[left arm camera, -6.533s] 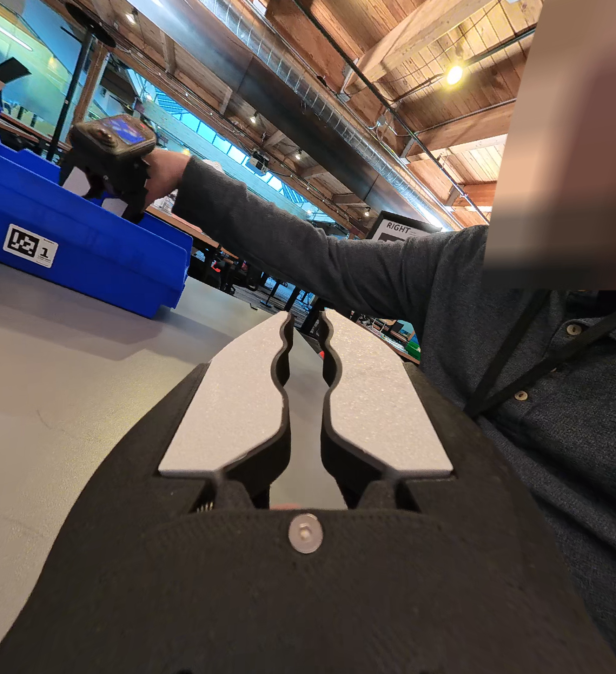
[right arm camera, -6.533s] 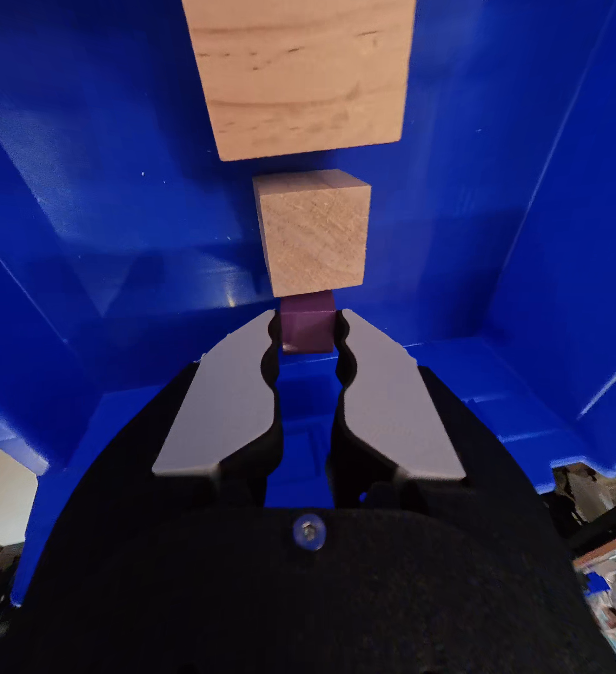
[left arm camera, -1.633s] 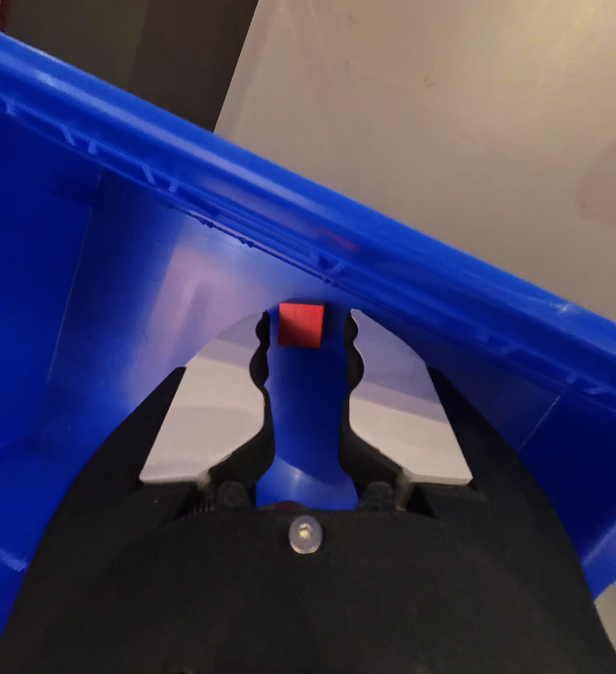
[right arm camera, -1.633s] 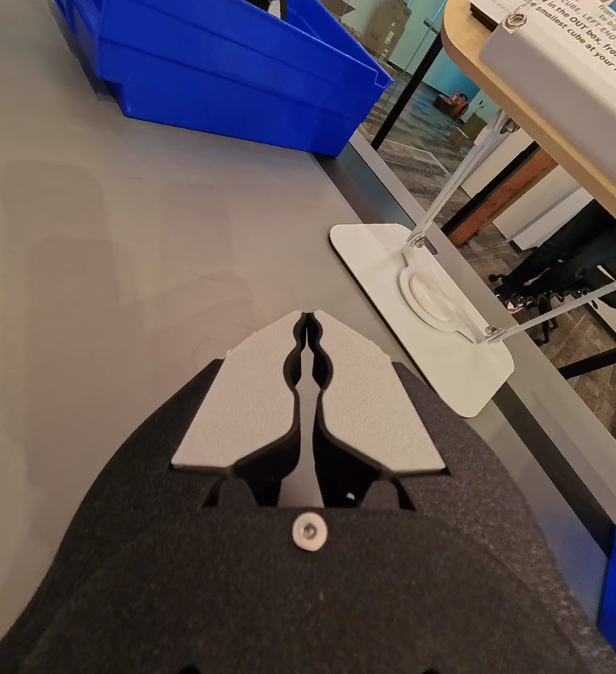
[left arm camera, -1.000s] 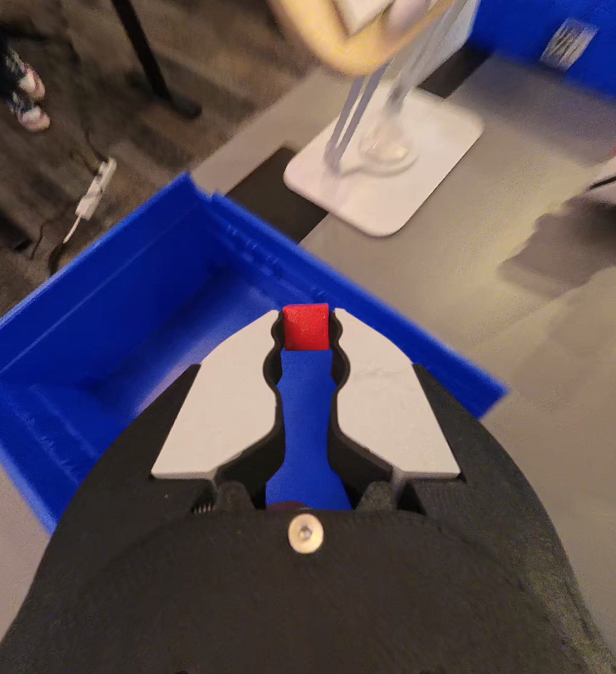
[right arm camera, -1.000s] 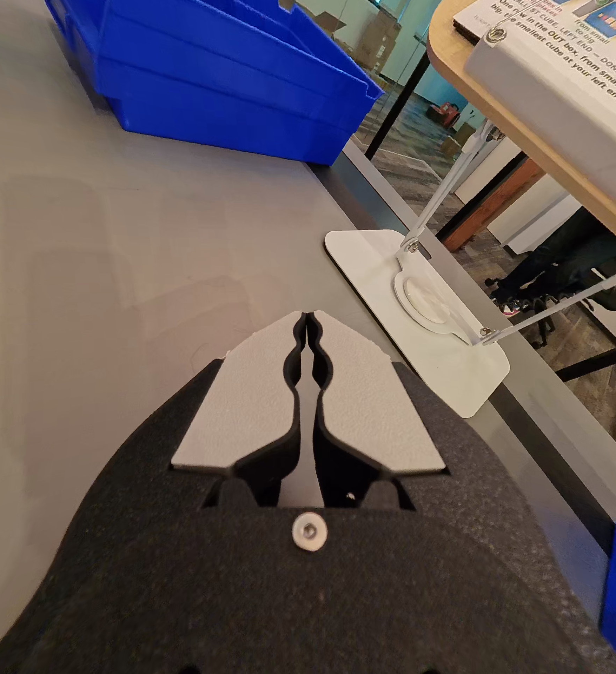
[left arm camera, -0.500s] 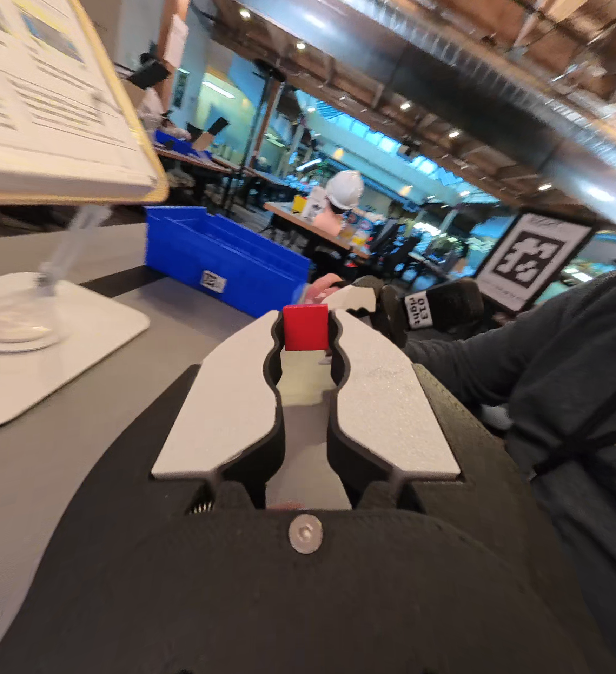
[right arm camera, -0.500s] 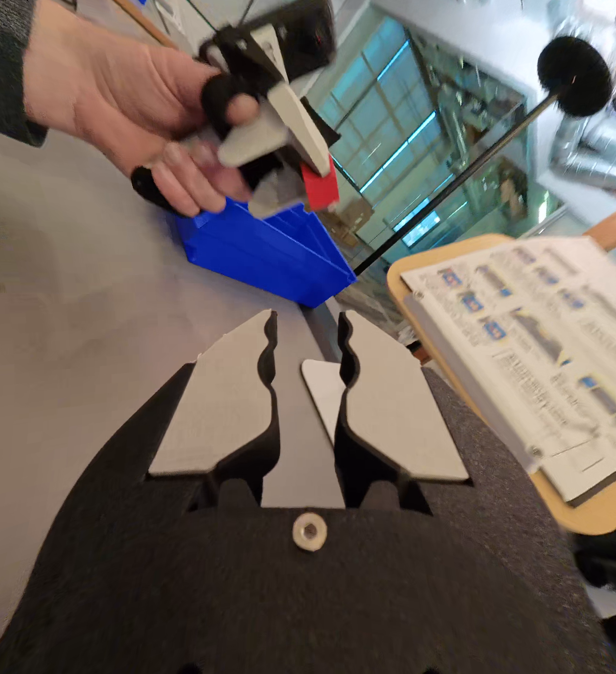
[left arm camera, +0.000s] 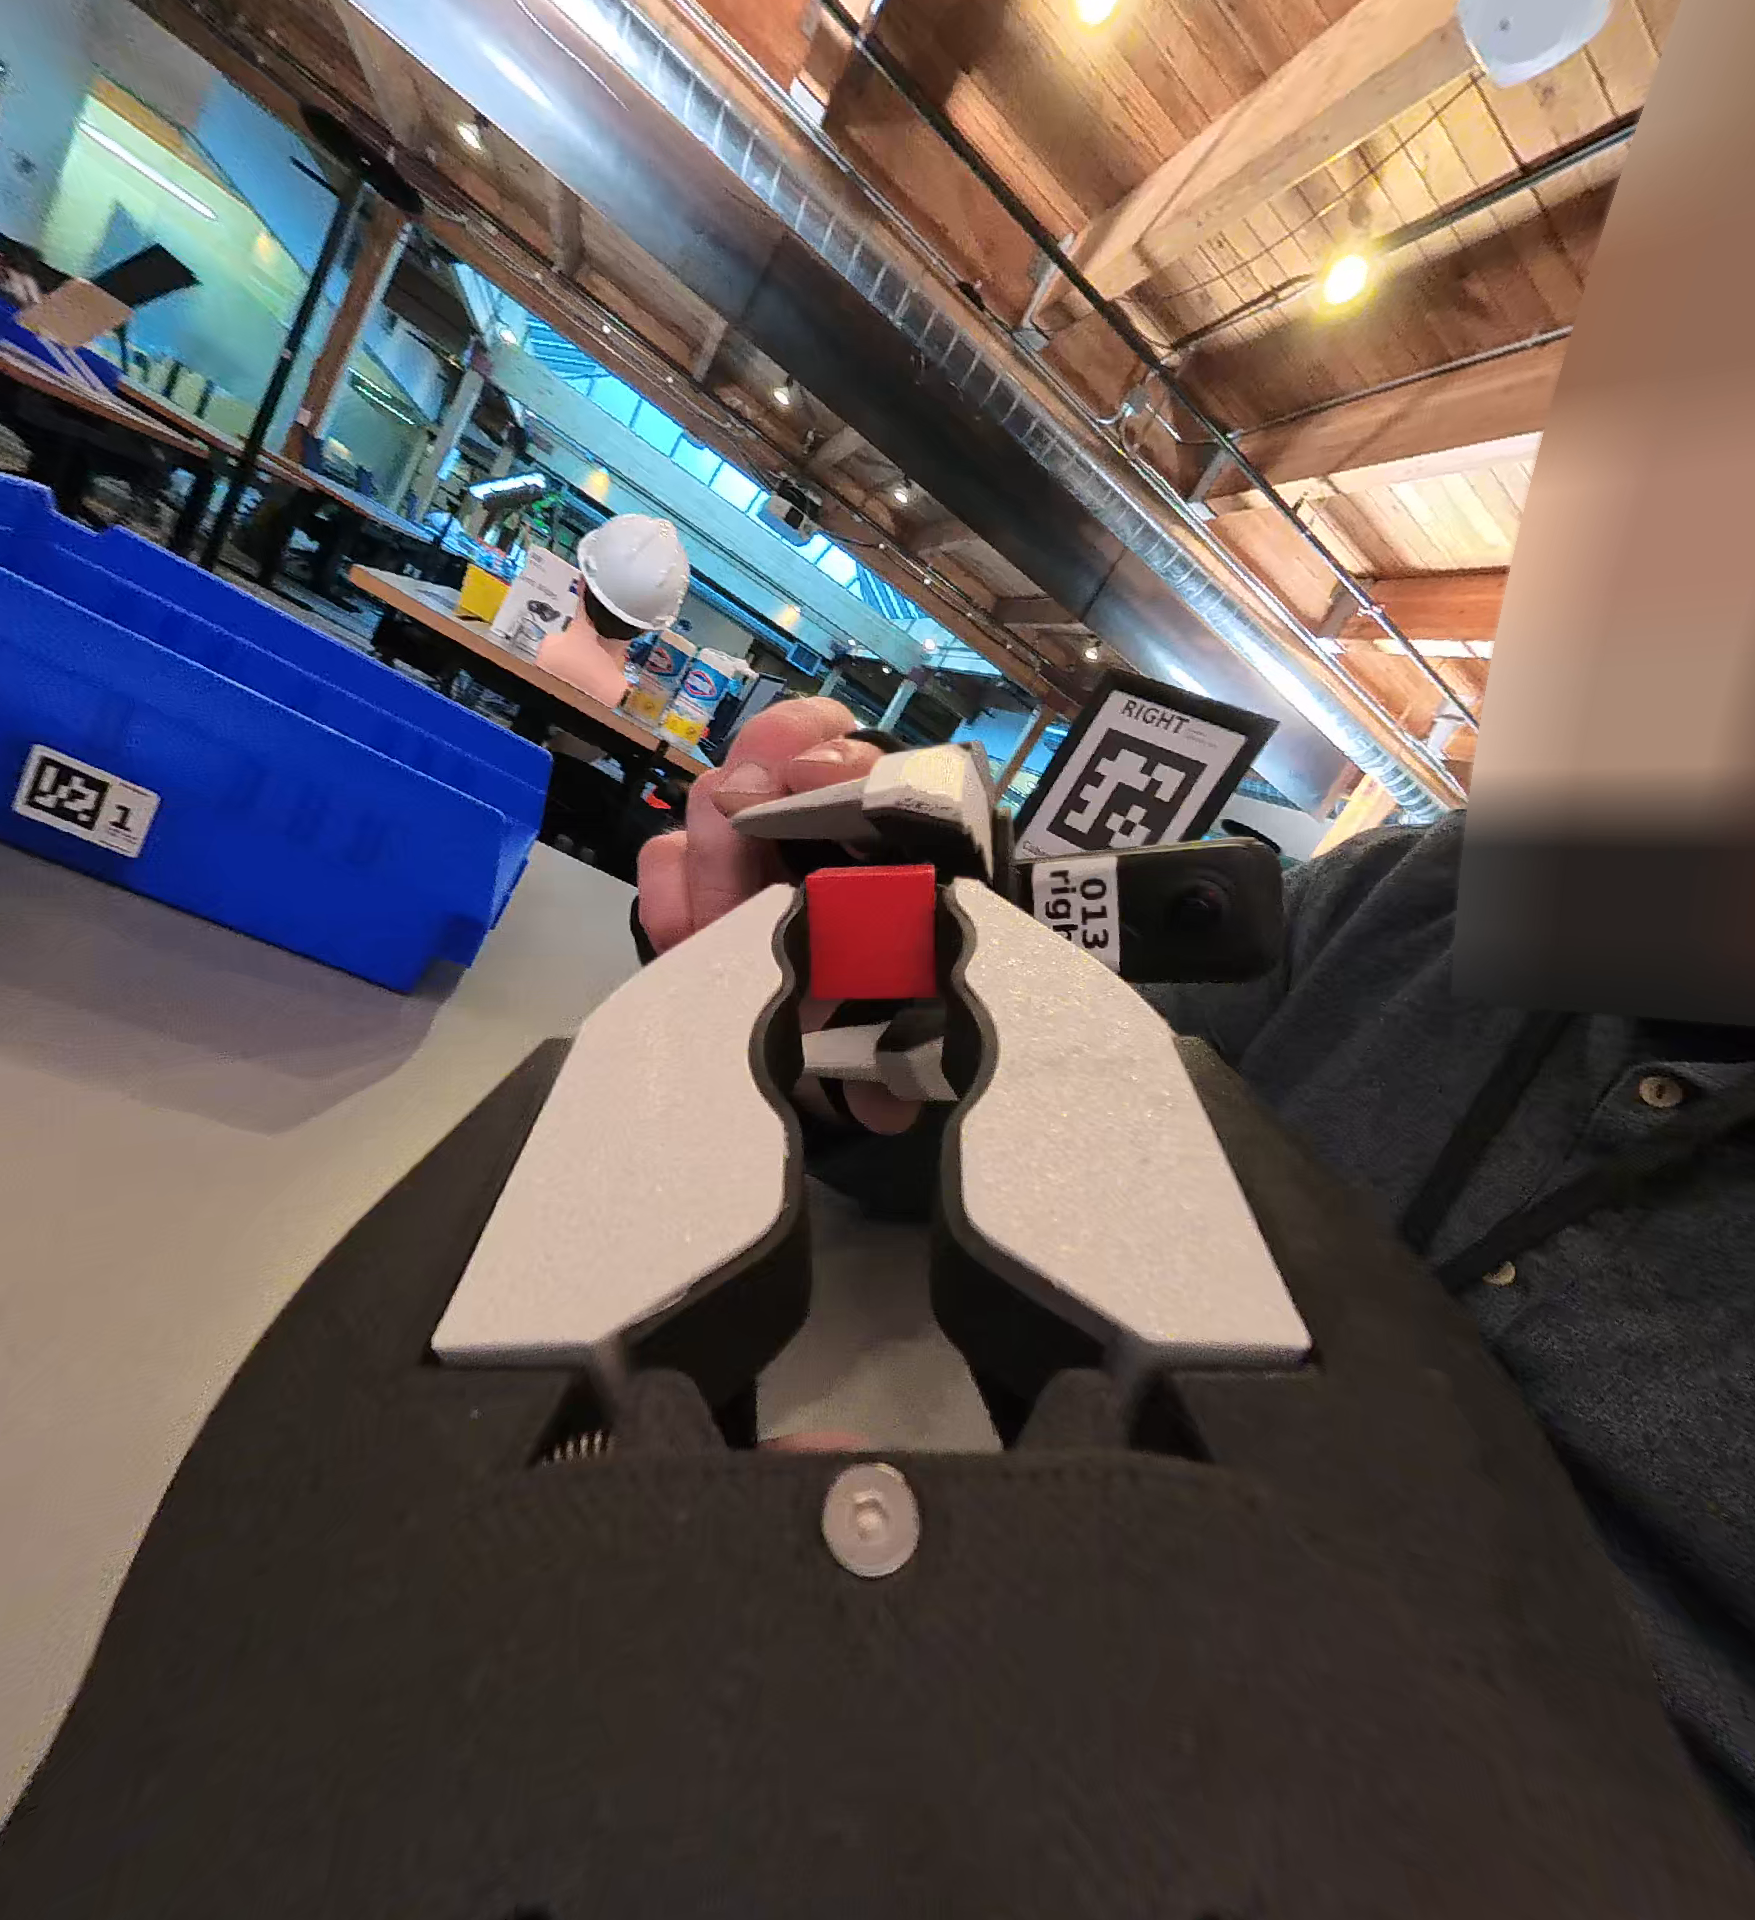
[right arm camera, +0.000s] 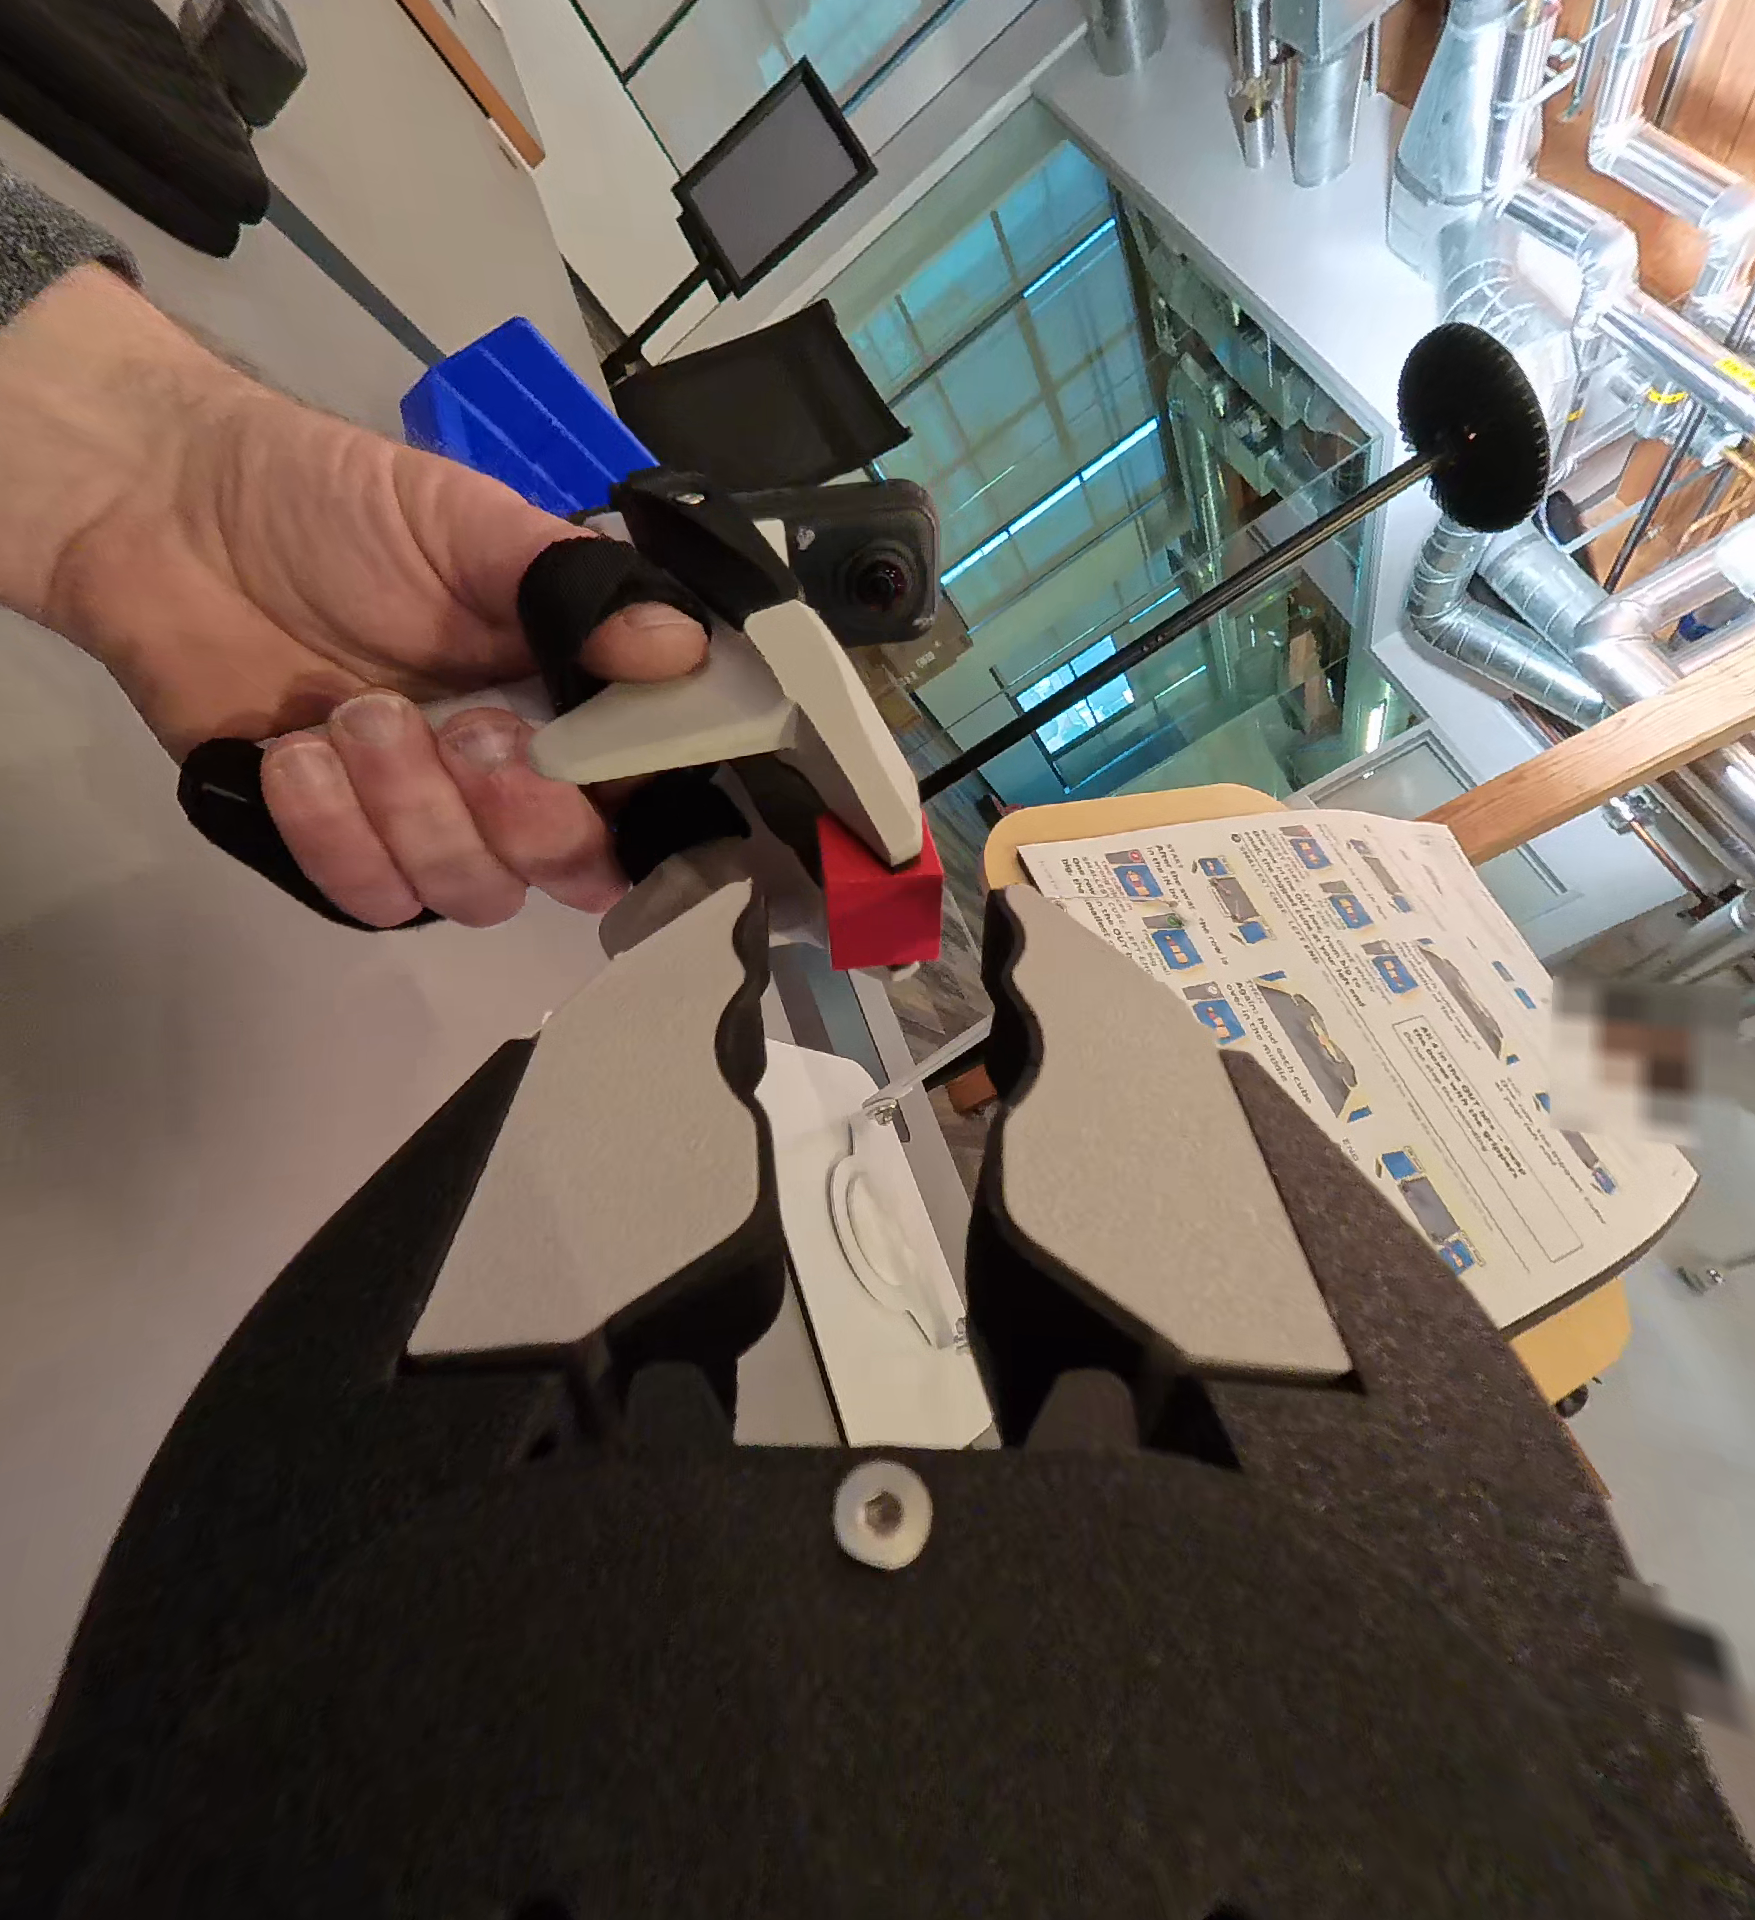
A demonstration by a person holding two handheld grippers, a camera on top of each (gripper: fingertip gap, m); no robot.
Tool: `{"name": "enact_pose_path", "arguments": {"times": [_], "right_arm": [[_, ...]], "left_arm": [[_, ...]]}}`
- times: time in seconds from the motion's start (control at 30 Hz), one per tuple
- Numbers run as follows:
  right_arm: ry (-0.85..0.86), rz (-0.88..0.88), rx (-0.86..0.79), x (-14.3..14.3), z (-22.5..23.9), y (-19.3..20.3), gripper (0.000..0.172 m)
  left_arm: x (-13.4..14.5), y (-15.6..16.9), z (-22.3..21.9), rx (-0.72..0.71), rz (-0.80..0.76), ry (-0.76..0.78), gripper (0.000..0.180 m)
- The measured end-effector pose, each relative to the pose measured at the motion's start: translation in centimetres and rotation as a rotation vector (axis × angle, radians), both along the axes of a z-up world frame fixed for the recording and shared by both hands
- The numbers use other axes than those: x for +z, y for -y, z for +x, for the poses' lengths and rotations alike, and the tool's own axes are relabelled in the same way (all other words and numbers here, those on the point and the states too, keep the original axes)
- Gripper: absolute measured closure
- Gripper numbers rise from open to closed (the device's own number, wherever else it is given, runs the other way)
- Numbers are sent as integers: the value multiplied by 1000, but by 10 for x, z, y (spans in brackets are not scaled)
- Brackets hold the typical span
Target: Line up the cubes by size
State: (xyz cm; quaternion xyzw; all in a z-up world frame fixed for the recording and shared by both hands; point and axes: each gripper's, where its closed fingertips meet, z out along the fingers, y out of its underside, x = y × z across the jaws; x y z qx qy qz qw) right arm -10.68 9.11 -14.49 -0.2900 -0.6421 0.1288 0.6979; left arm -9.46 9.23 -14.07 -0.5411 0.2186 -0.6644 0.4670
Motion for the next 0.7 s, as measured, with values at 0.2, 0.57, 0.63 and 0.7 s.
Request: {"name": "enact_pose_path", "arguments": {"times": [0.2, 0.57, 0.63, 0.7], "right_arm": [[18, 28, 5, -4, -2, 4, 139], [23, 20, 7, 0, 0, 5, 150], [16, 3, 2, 5, 4, 1, 150], [8, -5, -14, 13, 11, -7, 150]], "left_arm": [[0, 8, 8, -55, 11, 13, 159], [2, 11, 7, -77, 21, 49, 149], [-1, 7, 4, -30, 47, 14, 141], [-12, 4, 2, 19, 82, -47, 147]]}}
